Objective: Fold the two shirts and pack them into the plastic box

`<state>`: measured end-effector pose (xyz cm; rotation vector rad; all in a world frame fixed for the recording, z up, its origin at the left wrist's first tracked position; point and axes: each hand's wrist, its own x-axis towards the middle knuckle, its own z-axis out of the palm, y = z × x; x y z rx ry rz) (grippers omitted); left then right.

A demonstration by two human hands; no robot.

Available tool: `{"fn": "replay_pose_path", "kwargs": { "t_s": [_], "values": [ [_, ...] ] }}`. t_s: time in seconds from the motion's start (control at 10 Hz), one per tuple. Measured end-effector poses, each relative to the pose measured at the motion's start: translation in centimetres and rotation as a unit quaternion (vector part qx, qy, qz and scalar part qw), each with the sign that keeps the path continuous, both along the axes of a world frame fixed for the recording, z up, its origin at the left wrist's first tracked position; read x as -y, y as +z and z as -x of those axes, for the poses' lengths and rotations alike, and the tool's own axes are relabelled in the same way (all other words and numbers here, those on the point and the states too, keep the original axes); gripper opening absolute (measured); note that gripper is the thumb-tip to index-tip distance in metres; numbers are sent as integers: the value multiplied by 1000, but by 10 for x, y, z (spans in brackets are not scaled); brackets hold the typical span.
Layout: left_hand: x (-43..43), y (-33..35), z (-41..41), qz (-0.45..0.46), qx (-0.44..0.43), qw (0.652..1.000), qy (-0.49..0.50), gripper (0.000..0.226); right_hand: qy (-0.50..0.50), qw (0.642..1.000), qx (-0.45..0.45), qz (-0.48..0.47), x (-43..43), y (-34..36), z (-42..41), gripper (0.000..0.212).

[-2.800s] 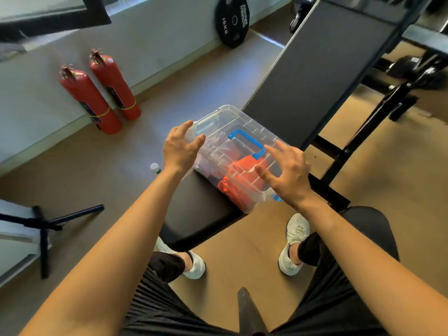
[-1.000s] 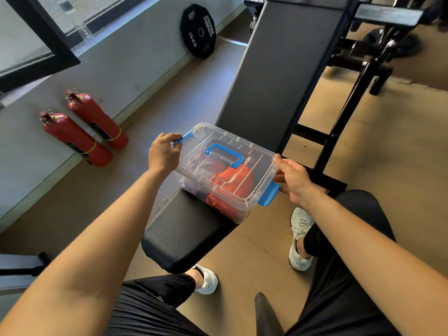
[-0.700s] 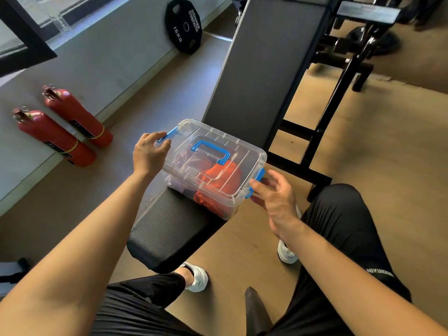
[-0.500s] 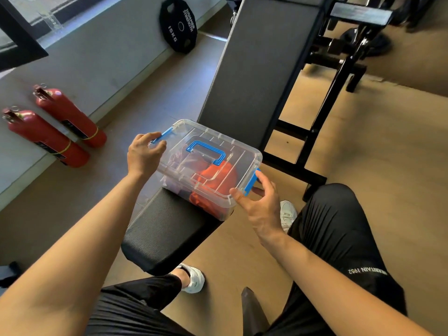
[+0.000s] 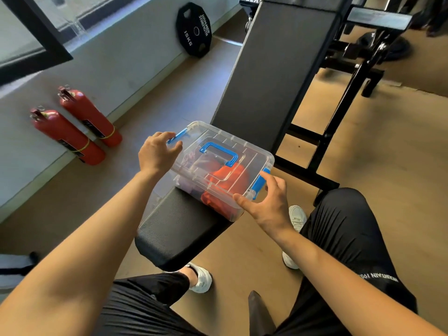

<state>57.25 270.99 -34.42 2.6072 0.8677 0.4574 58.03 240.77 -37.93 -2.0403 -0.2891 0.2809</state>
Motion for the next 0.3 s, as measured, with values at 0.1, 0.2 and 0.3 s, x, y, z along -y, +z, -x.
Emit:
{"fn": "replay_pose_path", "kwargs": {
  "t_s": [0.1, 0.2, 0.3],
  "values": [
    [5, 9, 10, -31, 10, 999, -25, 32, 13, 998, 39, 49, 2, 4, -5, 83],
    [14, 21, 29, 14, 25, 998, -58, 25, 22, 993, 95, 62, 1, 14, -7, 60],
    [36, 27, 53, 74, 62, 988, -124, 19, 64, 989, 124, 51, 0, 28, -14, 36]
  ]
}}
